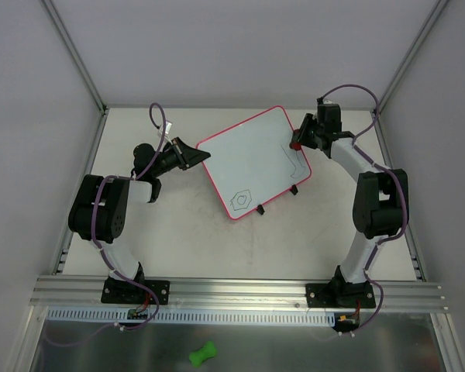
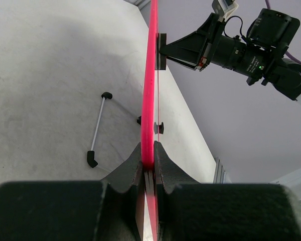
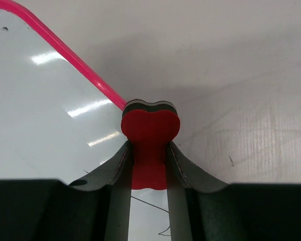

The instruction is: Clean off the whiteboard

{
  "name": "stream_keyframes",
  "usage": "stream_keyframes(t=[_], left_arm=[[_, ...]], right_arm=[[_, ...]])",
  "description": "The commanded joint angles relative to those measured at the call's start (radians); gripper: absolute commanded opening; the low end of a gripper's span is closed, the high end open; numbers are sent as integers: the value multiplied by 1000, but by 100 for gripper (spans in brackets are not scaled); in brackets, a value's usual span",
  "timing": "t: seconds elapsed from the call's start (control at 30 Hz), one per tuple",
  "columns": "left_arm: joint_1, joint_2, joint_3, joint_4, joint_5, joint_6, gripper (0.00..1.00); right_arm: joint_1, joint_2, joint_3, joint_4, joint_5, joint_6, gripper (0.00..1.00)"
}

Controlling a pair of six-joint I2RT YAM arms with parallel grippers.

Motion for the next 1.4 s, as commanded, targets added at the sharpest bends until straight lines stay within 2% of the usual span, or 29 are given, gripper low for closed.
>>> stream_keyframes(t=[0.0,0.17,0.43,0.63,0.73,1.07,1.37], left_arm=[[-17,-10,9,17,41,145,0],[-17,-10,9,17,40,143,0],[-17,-7,10,16,40,145,0],[-17,-5,12,16,41,145,0],[-17,-5,10,16,38,143,0],[-17,-2,13,16,43,143,0],[-17,-7,7,17,43,145,0]], right_arm=[[21,40,-41,-67,18,16,0],[89,1,-73,-9,32,-99,0],[208,-79,-223,191,-101,-246,0],[248,-89,-261,209,-77,-288,0],[235,-75,-245,170,3,-244,0],[58,-33,-276,99,78,29,0],[17,-46,-293,22,182,102,0]])
